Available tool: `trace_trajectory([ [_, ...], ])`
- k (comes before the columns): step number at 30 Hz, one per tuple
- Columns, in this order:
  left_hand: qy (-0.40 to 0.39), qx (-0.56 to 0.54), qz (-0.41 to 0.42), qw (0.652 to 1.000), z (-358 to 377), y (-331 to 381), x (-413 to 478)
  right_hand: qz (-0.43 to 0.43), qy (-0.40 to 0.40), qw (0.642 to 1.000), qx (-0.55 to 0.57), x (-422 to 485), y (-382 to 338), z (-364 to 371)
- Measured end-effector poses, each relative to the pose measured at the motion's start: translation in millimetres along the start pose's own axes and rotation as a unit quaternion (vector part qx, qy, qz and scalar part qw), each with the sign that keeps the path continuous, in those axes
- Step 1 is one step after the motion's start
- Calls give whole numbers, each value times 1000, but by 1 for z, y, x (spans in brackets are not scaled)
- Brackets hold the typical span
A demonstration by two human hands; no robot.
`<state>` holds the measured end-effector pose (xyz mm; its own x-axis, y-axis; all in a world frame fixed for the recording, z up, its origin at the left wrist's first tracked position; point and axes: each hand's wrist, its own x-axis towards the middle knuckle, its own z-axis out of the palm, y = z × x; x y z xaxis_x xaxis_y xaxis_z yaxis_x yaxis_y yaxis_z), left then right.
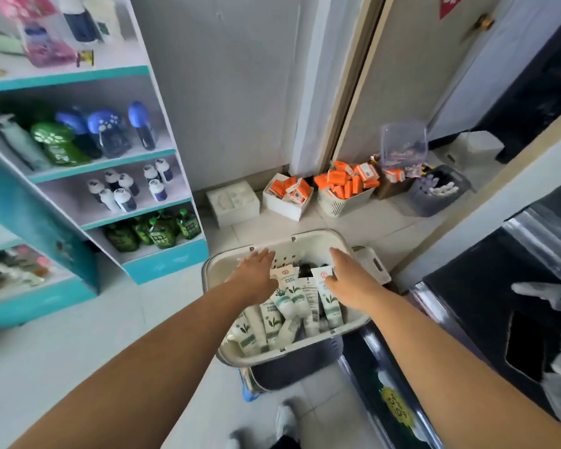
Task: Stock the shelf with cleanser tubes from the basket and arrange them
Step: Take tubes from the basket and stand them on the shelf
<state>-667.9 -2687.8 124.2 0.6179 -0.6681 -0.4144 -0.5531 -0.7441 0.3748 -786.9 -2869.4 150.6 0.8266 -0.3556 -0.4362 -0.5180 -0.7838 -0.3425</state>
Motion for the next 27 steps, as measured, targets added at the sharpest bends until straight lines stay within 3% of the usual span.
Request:
trace_trajectory([
  [10,-45,-147,-152,976,74,-15,20,78,-89,991,54,55,46,58],
  [14,-56,-241,-218,944,90,-9,36,132,-97,984,73,74,60,72],
  [18,-79,-327,-262,905,111,-6,50,192,-89,963,166,88,71,85],
  [23,-28,-350,-329,877,130,-6,72,263,-44,926,267,107,84,107],
  [27,20,-359,-378,853,133,-5,85,270,-20,934,232,107,81,110],
])
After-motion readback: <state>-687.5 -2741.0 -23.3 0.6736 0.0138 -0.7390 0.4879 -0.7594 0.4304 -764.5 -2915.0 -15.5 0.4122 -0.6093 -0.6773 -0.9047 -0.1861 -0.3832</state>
